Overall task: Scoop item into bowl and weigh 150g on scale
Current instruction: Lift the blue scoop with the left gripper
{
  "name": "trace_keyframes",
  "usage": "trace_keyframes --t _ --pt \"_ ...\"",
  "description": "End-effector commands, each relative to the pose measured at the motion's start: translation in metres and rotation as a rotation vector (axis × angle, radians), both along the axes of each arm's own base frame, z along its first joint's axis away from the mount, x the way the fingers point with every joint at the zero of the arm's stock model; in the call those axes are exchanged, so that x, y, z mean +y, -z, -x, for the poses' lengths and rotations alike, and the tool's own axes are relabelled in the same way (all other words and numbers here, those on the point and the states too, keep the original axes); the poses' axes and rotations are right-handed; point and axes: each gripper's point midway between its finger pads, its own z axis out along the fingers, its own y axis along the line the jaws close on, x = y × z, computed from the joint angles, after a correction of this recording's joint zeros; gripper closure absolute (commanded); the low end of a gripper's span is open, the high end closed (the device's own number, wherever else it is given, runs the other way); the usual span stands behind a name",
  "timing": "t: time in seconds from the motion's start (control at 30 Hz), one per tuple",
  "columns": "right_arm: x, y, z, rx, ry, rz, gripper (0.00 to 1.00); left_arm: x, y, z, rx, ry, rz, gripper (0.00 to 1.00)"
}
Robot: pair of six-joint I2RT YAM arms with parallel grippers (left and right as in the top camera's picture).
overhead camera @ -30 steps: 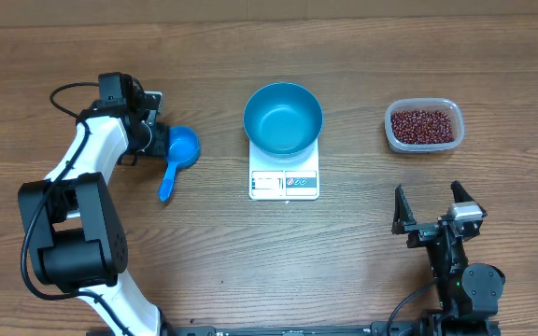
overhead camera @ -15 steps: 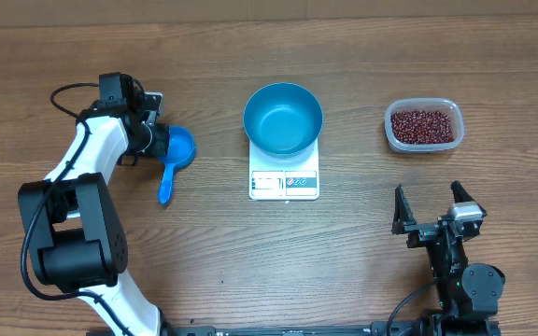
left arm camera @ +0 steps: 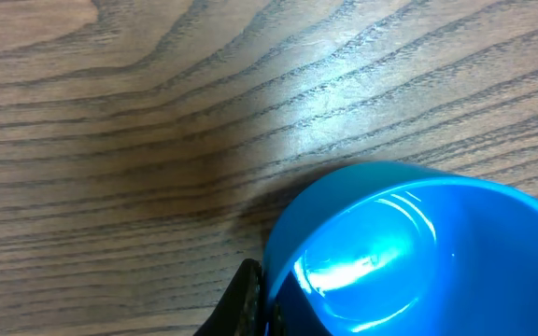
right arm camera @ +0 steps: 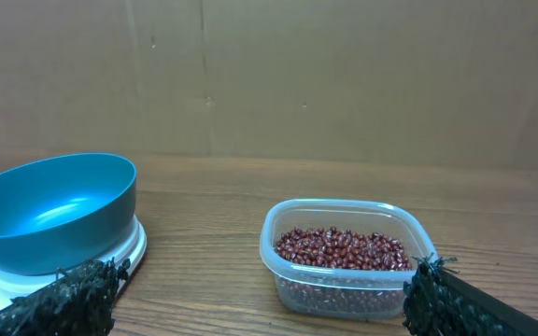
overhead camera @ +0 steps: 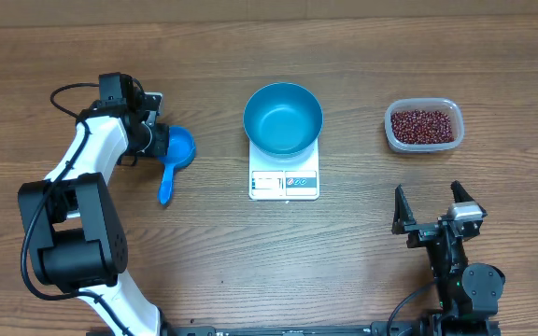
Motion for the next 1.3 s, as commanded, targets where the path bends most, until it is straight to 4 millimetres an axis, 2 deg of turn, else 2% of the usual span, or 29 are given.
trace_keyframes --t 0.0,0.17,0.27,0.53,0.8,0.93,1.03,1.27 --pt "0.002 0.003 0.000 -0.001 -0.008 0.004 0.00 -0.001 0.001 -0.002 0.004 0.005 0.000 0.96" --pt "0.002 0.003 0.000 0.000 -0.008 0.004 0.00 -0.003 -0.004 -0.006 -0.007 0.010 0.012 0.96" --pt "0.002 0.003 0.000 -0.001 -0.008 0.004 0.00 -0.003 -0.015 -0.011 -0.023 0.012 0.018 0.96" --pt "0.002 0.003 0.000 0.000 -0.008 0.004 0.00 -0.002 -0.068 -0.026 -0.058 0.007 0.015 0.96" --pt "0.002 0.003 0.000 -0.001 -0.008 0.004 0.00 0.000 -0.112 -0.036 -0.080 -0.138 0.067 0.96" --pt "0.002 0.003 0.000 -0.001 -0.008 0.004 0.00 0.000 -0.120 -0.037 -0.071 -0.264 0.114 0.96" --pt "0.002 0.003 0.000 -0.001 -0.008 0.004 0.00 -0.001 -0.119 -0.033 -0.043 -0.402 0.165 0.96" --pt "0.002 0.003 0.000 0.000 -0.008 0.004 0.00 -0.006 -0.116 -0.025 0.011 -0.522 0.227 0.96"
